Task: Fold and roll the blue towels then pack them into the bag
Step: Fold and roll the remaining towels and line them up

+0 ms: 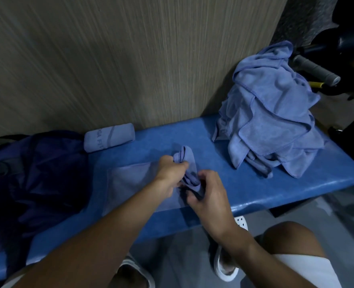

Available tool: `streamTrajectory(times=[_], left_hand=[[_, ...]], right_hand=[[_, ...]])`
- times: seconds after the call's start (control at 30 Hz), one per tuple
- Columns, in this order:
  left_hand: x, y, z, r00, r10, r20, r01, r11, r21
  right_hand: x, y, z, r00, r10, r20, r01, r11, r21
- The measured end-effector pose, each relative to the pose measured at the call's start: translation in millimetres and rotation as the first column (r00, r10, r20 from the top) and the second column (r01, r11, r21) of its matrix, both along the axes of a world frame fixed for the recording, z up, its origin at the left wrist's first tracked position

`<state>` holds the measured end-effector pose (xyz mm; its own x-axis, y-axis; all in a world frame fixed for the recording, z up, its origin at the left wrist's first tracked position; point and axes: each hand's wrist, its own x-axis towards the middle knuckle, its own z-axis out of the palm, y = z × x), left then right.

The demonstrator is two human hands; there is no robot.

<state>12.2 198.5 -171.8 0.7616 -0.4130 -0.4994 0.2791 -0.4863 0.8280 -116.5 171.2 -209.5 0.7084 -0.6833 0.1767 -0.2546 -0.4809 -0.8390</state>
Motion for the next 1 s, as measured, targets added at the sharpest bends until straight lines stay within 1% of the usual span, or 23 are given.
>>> streamTrajectory(times=[0.07,0.13,0.23,0.3,0.33,0.37,0.4,0.43,0.47,0.5,0.53,0.57,0.6,0.67,0.7,0.73,0.77,0.8,0.87,0.9,0.93,0.97,1.0], left_hand=[[4,4,1,0.998,0.014,-0.063,-0.014,1.0,-0.005],[7,6,2,0.994,0.017,-0.11,-0.019,1.0,-0.023],[12,7,0,0.989,0.031,-0.147,-0.036,0.999,-0.029],[14,6,-3,0.985,0.04,-0.17,-0.048,0.998,-0.042],[15,5,-5,0.987,0.033,-0.157,-0.041,0.998,-0.05],[16,4,-8,0.993,0.021,-0.113,-0.028,0.998,-0.058],[16,2,-10,0.999,0.01,-0.044,-0.012,0.998,-0.057],[16,1,-13,0.999,0.001,0.04,0.001,0.999,-0.047],[16,0,-14,0.992,-0.005,0.124,0.009,0.999,-0.033],[15,1,-15,0.978,-0.018,0.208,0.021,1.0,-0.014],[13,2,-16,0.952,-0.047,0.301,0.047,0.999,0.007],[11,6,-16,0.905,-0.102,0.413,0.093,0.995,0.042],[10,11,-18,0.829,-0.179,0.53,0.154,0.984,0.091],[9,24,-24,0.594,-0.331,0.733,0.307,0.936,0.174],[11,30,-28,0.461,-0.406,0.789,0.388,0.892,0.232],[14,35,-33,0.339,-0.479,0.81,0.443,0.84,0.312],[16,39,-37,0.244,-0.543,0.803,0.469,0.791,0.393],[17,43,-40,0.2,-0.6,0.775,0.474,0.751,0.459],[19,48,-46,0.208,-0.672,0.711,0.449,0.711,0.541],[20,49,-48,0.2,-0.703,0.683,0.426,0.69,0.586],[20,51,-51,0.173,-0.731,0.66,0.4,0.665,0.631],[20,53,-53,0.14,-0.758,0.636,0.375,0.636,0.675],[20,53,-55,0.118,-0.781,0.614,0.355,0.61,0.708]], right_hand=[[-2,-1,-4,0.995,-0.017,-0.098,0.011,0.998,-0.067],[-2,-2,-7,0.986,-0.015,-0.163,-0.004,0.993,-0.118],[-4,3,-6,0.98,0.109,-0.165,-0.144,0.965,-0.217],[-4,5,-10,0.943,0.208,-0.259,-0.279,0.919,-0.279],[-4,7,-10,0.929,0.224,-0.295,-0.308,0.91,-0.279],[-4,7,-8,0.928,0.215,-0.304,-0.309,0.9,-0.307],[-5,8,-7,0.934,0.2,-0.297,-0.289,0.91,-0.297],[-5,7,-6,0.939,0.163,-0.302,-0.265,0.903,-0.339],[-5,8,-2,0.921,0.149,-0.359,-0.294,0.872,-0.392],[-6,9,-3,0.906,0.151,-0.396,-0.343,0.808,-0.478],[-8,9,-8,0.892,0.136,-0.431,-0.386,0.724,-0.571],[-10,9,-10,0.888,0.123,-0.444,-0.396,0.696,-0.599],[-11,9,-13,0.888,0.108,-0.446,-0.395,0.676,-0.622],[-12,9,-14,0.894,0.091,-0.439,-0.385,0.657,-0.648],[-13,9,-15,0.892,0.086,-0.443,-0.39,0.642,-0.66],[-13,10,-15,0.892,0.09,-0.443,-0.392,0.641,-0.66],[-14,10,-14,0.889,0.104,-0.445,-0.398,0.658,-0.64],[-14,9,-12,0.893,0.124,-0.433,-0.393,0.684,-0.614],[-15,9,-7,0.928,0.162,-0.334,-0.338,0.741,-0.58],[-14,9,-7,0.953,0.164,-0.254,-0.283,0.784,-0.552],[-13,8,-7,0.973,0.134,-0.188,-0.212,0.838,-0.503],[-12,7,-7,0.987,0.063,-0.15,-0.125,0.886,-0.446],[-10,6,-8,0.986,-0.023,-0.163,-0.042,0.922,-0.386]])
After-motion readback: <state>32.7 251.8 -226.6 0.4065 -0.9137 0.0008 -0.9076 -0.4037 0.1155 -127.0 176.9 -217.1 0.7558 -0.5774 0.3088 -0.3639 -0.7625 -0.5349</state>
